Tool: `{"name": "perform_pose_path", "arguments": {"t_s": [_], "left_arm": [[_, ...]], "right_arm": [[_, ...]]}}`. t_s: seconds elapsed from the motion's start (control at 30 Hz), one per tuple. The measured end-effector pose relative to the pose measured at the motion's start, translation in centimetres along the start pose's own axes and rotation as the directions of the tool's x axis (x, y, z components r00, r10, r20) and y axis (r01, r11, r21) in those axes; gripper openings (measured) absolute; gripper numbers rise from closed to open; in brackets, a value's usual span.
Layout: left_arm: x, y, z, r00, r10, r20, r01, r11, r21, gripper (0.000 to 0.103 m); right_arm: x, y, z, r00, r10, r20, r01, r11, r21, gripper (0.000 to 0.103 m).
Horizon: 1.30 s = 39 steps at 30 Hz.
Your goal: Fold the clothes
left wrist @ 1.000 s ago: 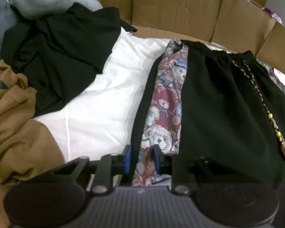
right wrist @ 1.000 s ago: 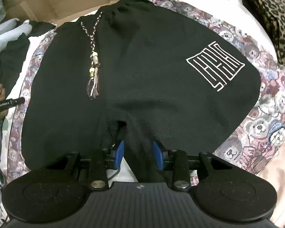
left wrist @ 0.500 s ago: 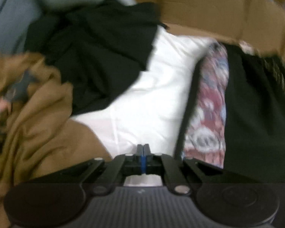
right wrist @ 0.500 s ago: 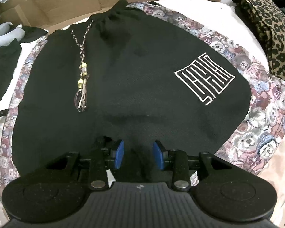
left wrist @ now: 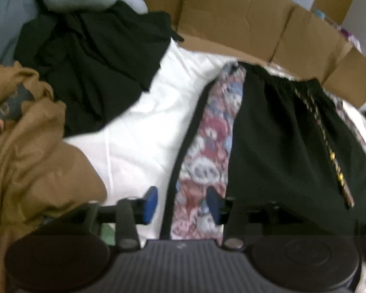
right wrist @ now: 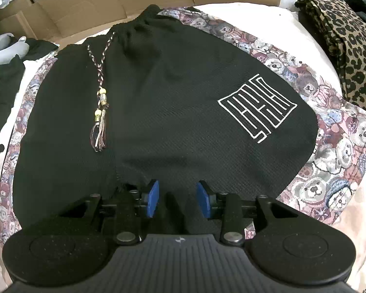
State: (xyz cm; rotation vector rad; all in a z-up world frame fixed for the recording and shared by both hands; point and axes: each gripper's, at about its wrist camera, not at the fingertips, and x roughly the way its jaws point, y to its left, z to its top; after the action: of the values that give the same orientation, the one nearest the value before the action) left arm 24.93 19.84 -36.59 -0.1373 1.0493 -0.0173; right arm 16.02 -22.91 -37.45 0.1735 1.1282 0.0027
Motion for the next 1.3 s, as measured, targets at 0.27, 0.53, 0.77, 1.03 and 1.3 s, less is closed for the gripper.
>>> {"name": "perform_pose_path", "arguments": {"t_s": [0.27,0.53,0.77,1.03,1.3], "left_arm": [[1.8,0.4,-1.7,0.997,0.009,-0.075,-0.008,1.000,0.015,0.004],[1.3,1.8,-1.5,0.996,0.056,-0.067,-0.052,0.997,0.052,0.003],[0.4,1.1,-0.5,0.996,0.069,-0.053,-0.067,0.997,0.043,0.013],[0.1,-0.7,3.5,0.998,0.055,0.025,-0.056,0.997,0.058,0.022],[2.0,-3.0,7.3,0.996,0.048,0.071,-0.053,0.996,0.071,0.021]], "right_arm": [[0.3,-0.2,-0.1,0.997,-0.068,0.044,0.070,0.997,-0.043,0.045],[2.2,-1.0,-1.3,0.994,-0.105,0.022,0.105,0.994,-0.002,0.045],[2.5,-0.6,-2.0,0.993,-0.098,-0.069,0.093,0.994,-0.065,0.045],[0.3,-1.9,3.3,0.998,-0.055,-0.028,0.050,0.986,-0.156,0.045],[1.8,-4.6,9.7,0.998,-0.053,0.045,0.061,0.978,-0.199,0.045]]}}
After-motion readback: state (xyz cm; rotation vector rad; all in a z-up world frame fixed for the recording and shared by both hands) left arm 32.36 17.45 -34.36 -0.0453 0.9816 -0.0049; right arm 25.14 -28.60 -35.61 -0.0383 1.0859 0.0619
